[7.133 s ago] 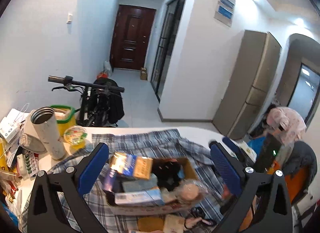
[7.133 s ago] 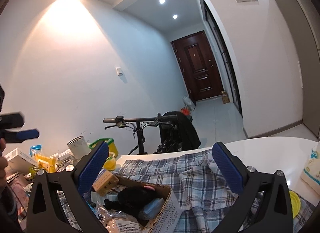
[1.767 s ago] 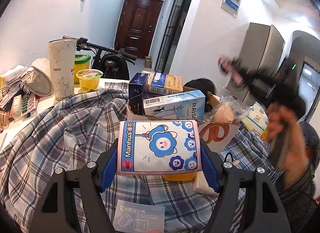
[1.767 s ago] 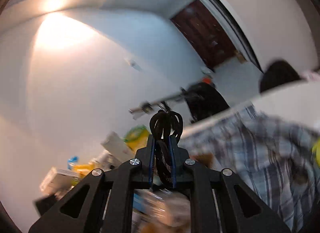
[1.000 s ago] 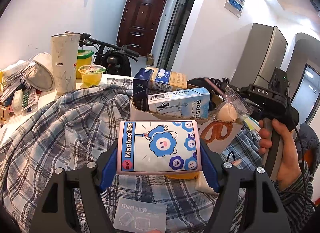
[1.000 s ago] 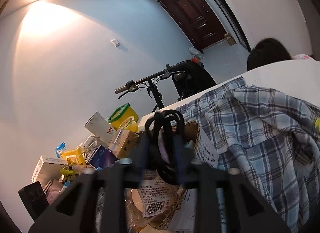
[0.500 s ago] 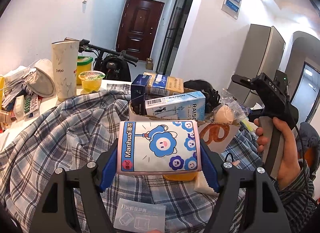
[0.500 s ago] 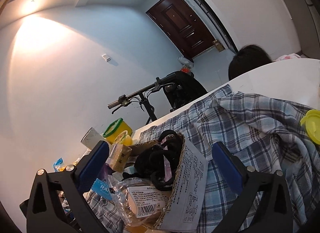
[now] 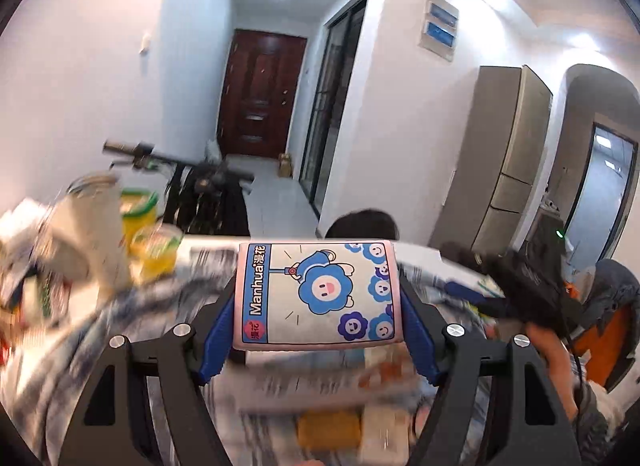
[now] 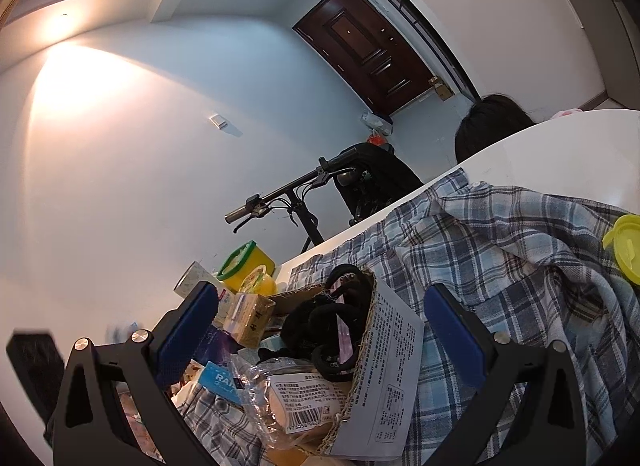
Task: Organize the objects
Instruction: 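Lift the black cable with the right gripper toward the box while the left holds the packet, then lower the Manhua packet into the cardboard box while the right gripper releases the black cable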
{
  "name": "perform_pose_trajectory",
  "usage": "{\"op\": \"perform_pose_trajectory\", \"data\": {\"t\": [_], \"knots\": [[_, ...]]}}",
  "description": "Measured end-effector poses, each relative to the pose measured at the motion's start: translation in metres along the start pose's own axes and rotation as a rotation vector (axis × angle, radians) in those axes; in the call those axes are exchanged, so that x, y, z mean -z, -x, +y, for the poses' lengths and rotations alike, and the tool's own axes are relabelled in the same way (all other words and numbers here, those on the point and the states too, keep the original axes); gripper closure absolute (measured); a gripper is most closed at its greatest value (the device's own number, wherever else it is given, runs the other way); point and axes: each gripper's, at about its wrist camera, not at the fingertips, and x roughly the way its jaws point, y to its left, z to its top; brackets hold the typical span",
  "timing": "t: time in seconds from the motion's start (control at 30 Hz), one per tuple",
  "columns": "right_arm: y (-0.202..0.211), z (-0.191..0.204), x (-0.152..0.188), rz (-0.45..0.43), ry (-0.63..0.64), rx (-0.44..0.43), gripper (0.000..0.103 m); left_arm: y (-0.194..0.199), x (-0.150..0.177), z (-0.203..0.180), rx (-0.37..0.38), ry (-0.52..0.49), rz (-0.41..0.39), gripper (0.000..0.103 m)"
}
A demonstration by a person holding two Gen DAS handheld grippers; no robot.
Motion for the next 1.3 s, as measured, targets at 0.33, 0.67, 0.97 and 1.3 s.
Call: {"op": "perform_pose_trajectory", "data": {"t": [0.33, 0.67, 0.97, 1.3], "knots": [[0.003, -0.001, -0.004, -0.006, -0.012, -0.014, 0.001, -0.069, 0.009, 0.018, -0.038, 0.036, 0.090, 0.024], [-0.003, 0.004, 0.000, 0.007, 0.002, -0.011, 0.001, -0.043, 0.008, 0.017, -0.057, 0.001, 0.016, 0.000], [-0.003, 0.009, 0.002, 0.005, 0.025, -0.006, 0.001, 0.000, 0.006, 0.047, -0.096, 0.059, -0.010, 0.000], [0.000, 0.010, 0.002, -0.004, 0.023, -0.003, 0.001, -0.009, 0.013, 0.055, -0.062, 0.117, 0.054, 0.000]]}}
